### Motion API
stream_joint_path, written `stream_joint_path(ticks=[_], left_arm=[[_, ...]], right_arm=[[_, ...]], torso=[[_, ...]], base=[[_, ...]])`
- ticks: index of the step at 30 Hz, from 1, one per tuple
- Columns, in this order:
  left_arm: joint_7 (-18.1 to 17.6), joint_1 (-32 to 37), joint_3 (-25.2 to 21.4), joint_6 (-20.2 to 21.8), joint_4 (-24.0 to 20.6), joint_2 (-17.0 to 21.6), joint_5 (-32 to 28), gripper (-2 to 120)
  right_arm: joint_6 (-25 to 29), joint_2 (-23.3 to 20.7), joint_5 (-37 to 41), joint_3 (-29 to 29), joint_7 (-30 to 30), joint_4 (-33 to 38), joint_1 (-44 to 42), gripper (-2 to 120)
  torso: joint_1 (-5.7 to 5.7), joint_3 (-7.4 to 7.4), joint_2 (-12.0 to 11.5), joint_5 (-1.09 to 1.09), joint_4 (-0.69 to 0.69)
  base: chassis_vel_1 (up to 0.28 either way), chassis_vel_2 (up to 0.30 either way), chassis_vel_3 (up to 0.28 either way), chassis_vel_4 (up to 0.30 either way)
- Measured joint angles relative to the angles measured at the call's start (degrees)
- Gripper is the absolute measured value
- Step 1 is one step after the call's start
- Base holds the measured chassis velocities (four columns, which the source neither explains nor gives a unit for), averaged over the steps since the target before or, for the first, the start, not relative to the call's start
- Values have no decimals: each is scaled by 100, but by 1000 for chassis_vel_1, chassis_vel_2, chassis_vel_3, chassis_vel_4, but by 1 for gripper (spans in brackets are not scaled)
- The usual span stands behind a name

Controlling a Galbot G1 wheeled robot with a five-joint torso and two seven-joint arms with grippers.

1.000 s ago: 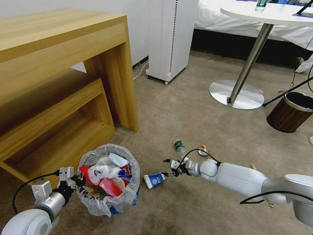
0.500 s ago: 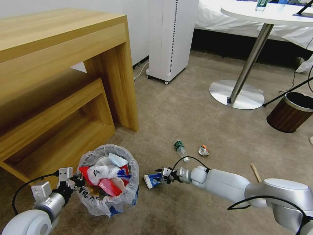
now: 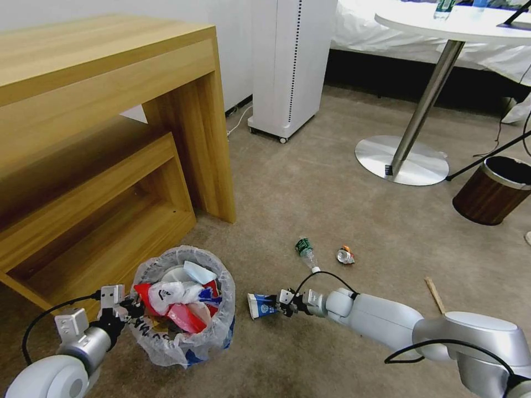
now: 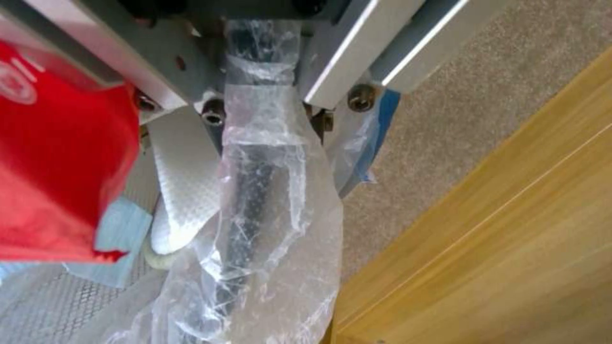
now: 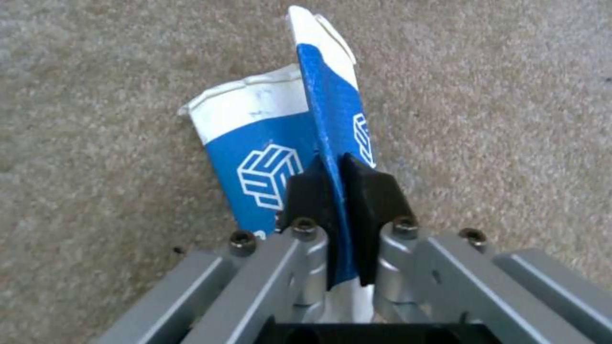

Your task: Pick up the trash bin and place the garbage on the floor into it.

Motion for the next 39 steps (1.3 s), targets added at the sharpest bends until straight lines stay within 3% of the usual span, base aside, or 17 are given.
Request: stream_joint_path(ticks=[2,12,15,16,18,19,22,23,24,26,31,34,37,39], left_arm=[[-3,-32,4,0,18,16,-2,0],[-12,-58,29,15,73,30,1,0],[-19,-55,31,36,73,65,1,0],[-19,-55,31,36,73,65,1,0],[-22,-50,31,61,54,92,-6,0],[-22,-50,31,61,54,92,-6,0],[-35,-39,23,130,-14,121,-29,0],[-35,-39,23,130,-14,121,-29,0],[-46,-36,22,152,-45,123,-38,0],[-75,-31,13,202,-126,128,-76,0],[-99,-17,-5,242,-208,135,-91,0],[-120,2,-31,285,-327,134,-115,0],[-131,15,-39,299,-381,127,-119,0],[-139,22,-46,306,-429,102,-121,0]], right_arm=[[11,-121,9,106,39,128,-63,0],[-12,-971,182,938,269,1276,-305,0],[-1,-1477,281,1508,323,2319,-468,0],[-1,-1477,281,1508,323,2319,-468,0],[-7,-1829,470,1912,323,3175,-561,0],[-7,-1829,470,1912,323,3175,-561,0],[-106,-2460,981,2327,320,4730,-486,0],[-106,-2460,981,2327,320,4730,-486,0],[-163,-2606,1155,2356,318,5170,-370,0],[-350,-2811,1643,2332,297,6036,51,0],[-634,-2807,2195,1978,286,6666,707,0],[-891,-2495,2575,1202,537,6962,1433,0],[-1040,-2265,2725,803,789,7011,1685,0],[-1301,-1957,2908,387,1308,7054,1885,0]], torso=[[0,0,0,-1,0],[0,0,0,-1,-1],[0,1,0,0,-2],[0,1,0,0,-2],[0,0,0,0,0],[0,0,0,0,0],[0,0,0,-1,-2],[0,0,0,-1,-2],[0,0,0,-1,-2],[0,0,0,-3,-1],[-1,0,0,-2,-1],[0,0,0,-3,0],[0,0,0,-1,0],[0,0,0,-3,0]], base=[[0,0,0,0],[0,0,0,0],[0,0,0,0],[0,0,0,0],[0,0,0,0],[0,0,0,0],[0,0,0,0],[0,0,0,0],[0,0,0,0],[0,0,0,0],[0,0,0,0],[0,0,0,0],[0,0,0,0],[0,0,0,0]])
